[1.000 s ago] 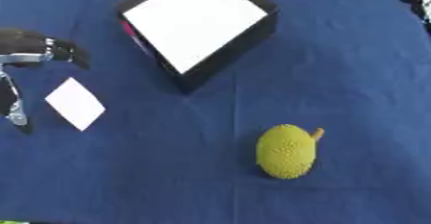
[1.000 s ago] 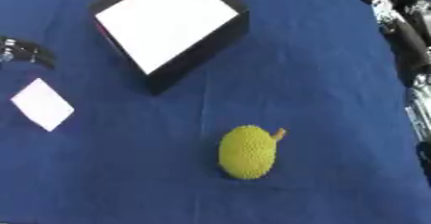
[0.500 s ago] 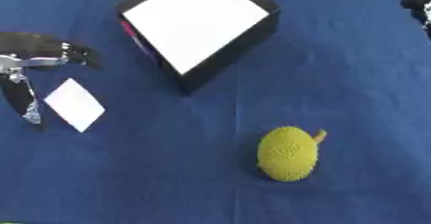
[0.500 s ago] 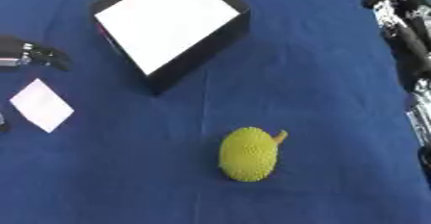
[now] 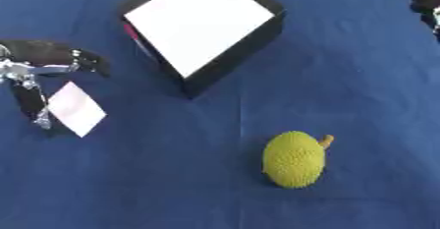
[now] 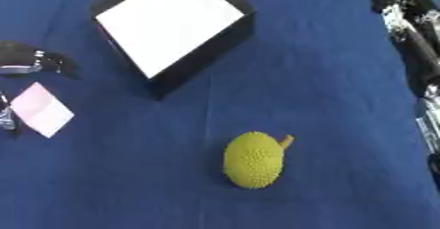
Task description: Pick up objects on the table and place them in the box.
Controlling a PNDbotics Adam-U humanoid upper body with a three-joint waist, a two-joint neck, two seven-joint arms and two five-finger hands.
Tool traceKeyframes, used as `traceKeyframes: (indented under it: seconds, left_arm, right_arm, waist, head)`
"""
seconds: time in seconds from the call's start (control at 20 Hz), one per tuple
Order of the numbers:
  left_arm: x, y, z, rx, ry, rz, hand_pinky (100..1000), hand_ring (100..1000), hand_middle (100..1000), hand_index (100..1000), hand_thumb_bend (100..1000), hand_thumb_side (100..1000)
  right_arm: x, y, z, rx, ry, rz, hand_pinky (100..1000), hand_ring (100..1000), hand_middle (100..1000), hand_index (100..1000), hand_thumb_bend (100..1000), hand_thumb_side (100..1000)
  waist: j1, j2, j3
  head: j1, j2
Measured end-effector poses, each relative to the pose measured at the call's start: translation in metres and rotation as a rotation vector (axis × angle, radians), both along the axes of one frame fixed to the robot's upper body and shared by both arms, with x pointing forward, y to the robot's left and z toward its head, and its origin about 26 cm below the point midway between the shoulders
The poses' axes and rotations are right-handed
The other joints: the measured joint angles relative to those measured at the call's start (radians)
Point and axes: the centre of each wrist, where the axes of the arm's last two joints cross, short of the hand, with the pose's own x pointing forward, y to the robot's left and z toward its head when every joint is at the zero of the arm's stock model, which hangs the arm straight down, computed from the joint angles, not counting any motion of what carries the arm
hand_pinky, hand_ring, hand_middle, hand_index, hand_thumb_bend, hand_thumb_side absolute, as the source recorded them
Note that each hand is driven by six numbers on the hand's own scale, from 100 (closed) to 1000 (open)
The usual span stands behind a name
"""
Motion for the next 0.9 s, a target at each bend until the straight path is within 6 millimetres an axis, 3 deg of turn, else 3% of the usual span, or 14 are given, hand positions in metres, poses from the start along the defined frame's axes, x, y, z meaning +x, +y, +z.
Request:
traceKeyframes:
  seconds: [0.15, 0.3, 0.55, 0.7, 0.9]
  left_arm:
    - [0.001, -0.001, -0.002, -0.028, 0.01, -0.01, 794, 754, 631, 666, 774, 100]
    - [0.001, 0.0, -0.001, -0.058, 0.009, -0.024, 755, 686, 544, 539, 689, 100]
    - [-0.004, -0.005, 0.01, -0.107, -0.035, -0.073, 728, 647, 507, 490, 669, 100]
    - [-0.015, -0.007, 0.035, -0.136, -0.106, -0.102, 732, 643, 503, 482, 667, 100]
    - [-0.036, -0.015, 0.096, -0.194, -0.241, -0.128, 747, 651, 514, 479, 662, 100]
  right_arm:
    - [0.0, 0.0, 0.0, 0.001, 0.0, 0.0, 1000, 872, 784, 890, 100, 609]
    - [0.0, 0.0, 0.0, 0.002, 0.0, 0.0, 1000, 872, 784, 890, 100, 607]
    - [0.0, 0.0, 0.0, 0.002, 0.0, 0.0, 1000, 871, 784, 890, 100, 600]
    - [0.0, 0.0, -0.001, 0.002, 0.001, -0.001, 1000, 871, 784, 890, 100, 594]
    - [0.0, -0.001, 0.0, -0.001, 0.0, -0.002, 1000, 871, 784, 890, 100, 589]
  waist:
    - [0.0, 0.0, 0.0]
    - [0.0, 0.0, 0.0]
    - [0.0, 0.0, 0.0]
    - [0.0, 0.0, 0.001]
    - [0.0, 0.0, 0.009]
  head:
    - [0.002, 0.0]
    - [0.002, 0.0]
    - [0.002, 0.0]
    - [0.001, 0.001]
    - [-0.008, 0.001]
